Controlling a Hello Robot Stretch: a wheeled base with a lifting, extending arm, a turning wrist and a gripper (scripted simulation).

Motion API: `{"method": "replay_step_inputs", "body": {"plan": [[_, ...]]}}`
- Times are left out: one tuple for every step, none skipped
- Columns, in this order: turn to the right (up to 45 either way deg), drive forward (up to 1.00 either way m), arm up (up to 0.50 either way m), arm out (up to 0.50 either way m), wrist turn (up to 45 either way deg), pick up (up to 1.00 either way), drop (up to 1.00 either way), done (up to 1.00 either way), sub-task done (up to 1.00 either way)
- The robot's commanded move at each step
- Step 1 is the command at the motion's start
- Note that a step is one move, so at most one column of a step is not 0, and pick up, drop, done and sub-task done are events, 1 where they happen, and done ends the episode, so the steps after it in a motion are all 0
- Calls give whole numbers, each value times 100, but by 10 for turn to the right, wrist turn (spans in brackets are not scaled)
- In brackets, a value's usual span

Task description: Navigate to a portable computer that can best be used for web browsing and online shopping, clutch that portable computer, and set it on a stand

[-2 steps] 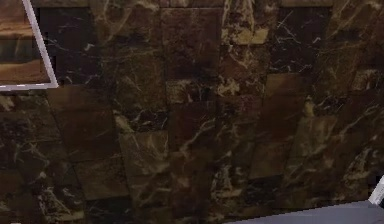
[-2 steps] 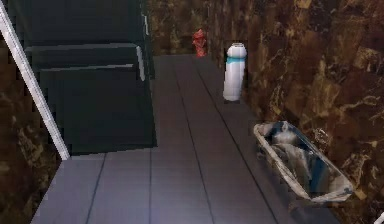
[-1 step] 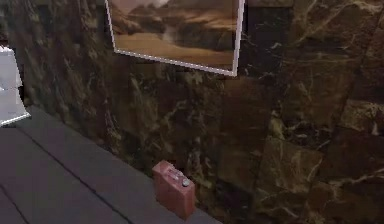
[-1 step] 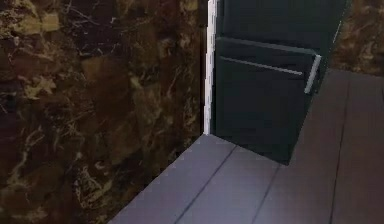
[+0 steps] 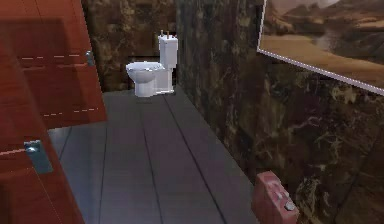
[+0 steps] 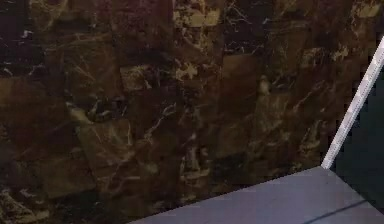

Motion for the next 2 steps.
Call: {"method": "replay_step_inputs", "body": {"plan": [[0,75,0,0,0,0,0,0,0],[-150,0,0,0,0,0,0,0,0]]}}
